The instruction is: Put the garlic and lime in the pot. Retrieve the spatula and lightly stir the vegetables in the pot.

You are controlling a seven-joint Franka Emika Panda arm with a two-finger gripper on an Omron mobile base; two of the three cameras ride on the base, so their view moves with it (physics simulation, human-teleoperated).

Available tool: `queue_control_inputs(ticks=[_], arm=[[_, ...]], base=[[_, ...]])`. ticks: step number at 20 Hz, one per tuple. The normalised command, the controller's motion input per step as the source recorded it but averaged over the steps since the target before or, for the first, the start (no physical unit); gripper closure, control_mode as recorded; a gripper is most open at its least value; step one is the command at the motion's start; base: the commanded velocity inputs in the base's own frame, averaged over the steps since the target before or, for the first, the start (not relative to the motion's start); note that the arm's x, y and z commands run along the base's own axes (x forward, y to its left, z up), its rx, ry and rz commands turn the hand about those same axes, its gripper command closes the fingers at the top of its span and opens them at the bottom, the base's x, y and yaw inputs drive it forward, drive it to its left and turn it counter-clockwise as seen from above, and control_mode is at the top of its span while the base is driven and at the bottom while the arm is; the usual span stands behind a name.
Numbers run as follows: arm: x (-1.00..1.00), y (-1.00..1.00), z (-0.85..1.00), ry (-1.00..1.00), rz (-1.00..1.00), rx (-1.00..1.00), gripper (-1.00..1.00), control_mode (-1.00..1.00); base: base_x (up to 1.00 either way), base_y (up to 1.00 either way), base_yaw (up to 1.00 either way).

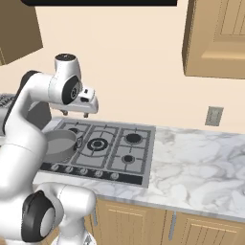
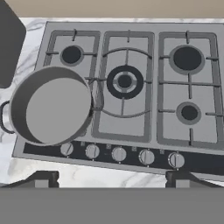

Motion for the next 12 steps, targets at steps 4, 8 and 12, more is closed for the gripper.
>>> queue_control_inputs(ticks=[4,8,12], arm=[[-0.33,0.41,-0.02,0.0,0.03,0.0,-1.0,-1.0],[-0.6,0.19,-0.15,0.0,0.0,0.01,-1.0,-1.0],[-0.15,0.0,0.0,0.0,0.0,0.0,-1.0,-1.0]], base=[[0.0,0.0,0.0],[0.0,0.0,0.0],[0.0,0.0,0.0]])
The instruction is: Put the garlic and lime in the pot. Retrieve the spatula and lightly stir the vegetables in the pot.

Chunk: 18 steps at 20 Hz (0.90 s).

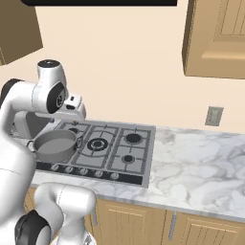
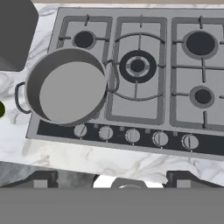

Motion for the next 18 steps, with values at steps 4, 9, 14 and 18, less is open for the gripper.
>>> queue_control_inputs(ticks=[4,9,14,18], arm=[[-0.03,0.0,0.0,0.0,0.0,0.0,-1.0,-1.0],[-0.15,0.05,0.0,0.0,0.0,0.0,-1.0,1.0],[0.0,0.0,0.0,0.0,0.0,0.0,-1.0,1.0],[0.0,0.0,0.0,0.0,0.0,0.0,-1.0,1.0]], base=[[0.0,0.0,0.0],[-0.13,0.08,0.0],[-0.22,0.58,0.0],[-0.03,0.58,-0.01]])
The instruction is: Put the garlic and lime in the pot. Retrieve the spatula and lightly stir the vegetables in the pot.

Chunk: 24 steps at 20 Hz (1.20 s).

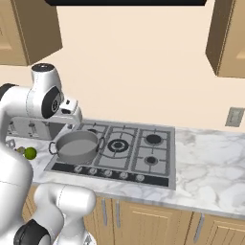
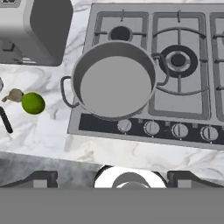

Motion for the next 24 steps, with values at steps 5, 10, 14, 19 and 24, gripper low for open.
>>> queue_control_inputs(ticks=[5,10,14,19,24], arm=[[0.0,0.0,0.0,0.0,0.0,0.0,-1.0,1.0],[0.0,0.0,0.0,0.0,0.0,0.0,-1.0,1.0],[0.0,0.0,0.0,0.0,0.0,0.0,-1.0,1.0],[0.0,0.0,0.0,0.0,0.0,0.0,-1.0,1.0],[0.0,0.0,0.0,0.0,0.0,0.0,-1.0,1.0]], base=[[0.0,0.49,-0.04],[-0.13,0.43,-0.04],[0.0,0.51,-0.09],[0.0,0.56,-0.08],[0.0,0.46,-0.06]])
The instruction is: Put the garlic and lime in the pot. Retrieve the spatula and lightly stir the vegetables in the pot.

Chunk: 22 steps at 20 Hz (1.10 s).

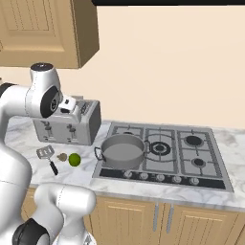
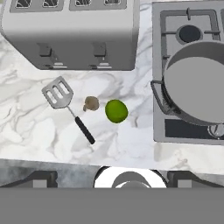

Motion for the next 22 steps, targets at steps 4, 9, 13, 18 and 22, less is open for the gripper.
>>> queue_control_inputs(ticks=[4,9,13,18,22], arm=[[0.0,0.0,0.0,0.0,0.0,0.0,-1.0,1.0],[0.0,0.26,-0.02,0.0,-0.02,-0.02,-1.0,-1.0],[-0.01,0.01,-0.36,0.05,0.0,0.02,-1.0,-1.0],[0.0,0.0,-0.5,0.05,-0.02,0.0,-1.0,-1.0],[0.0,-0.1,-0.68,0.0,-0.04,-0.06,-1.0,-1.0]], base=[[0.0,0.26,-0.03],[0.0,0.0,0.0],[0.0,0.0,0.0],[0.0,0.0,0.0],[0.0,0.0,0.0]])
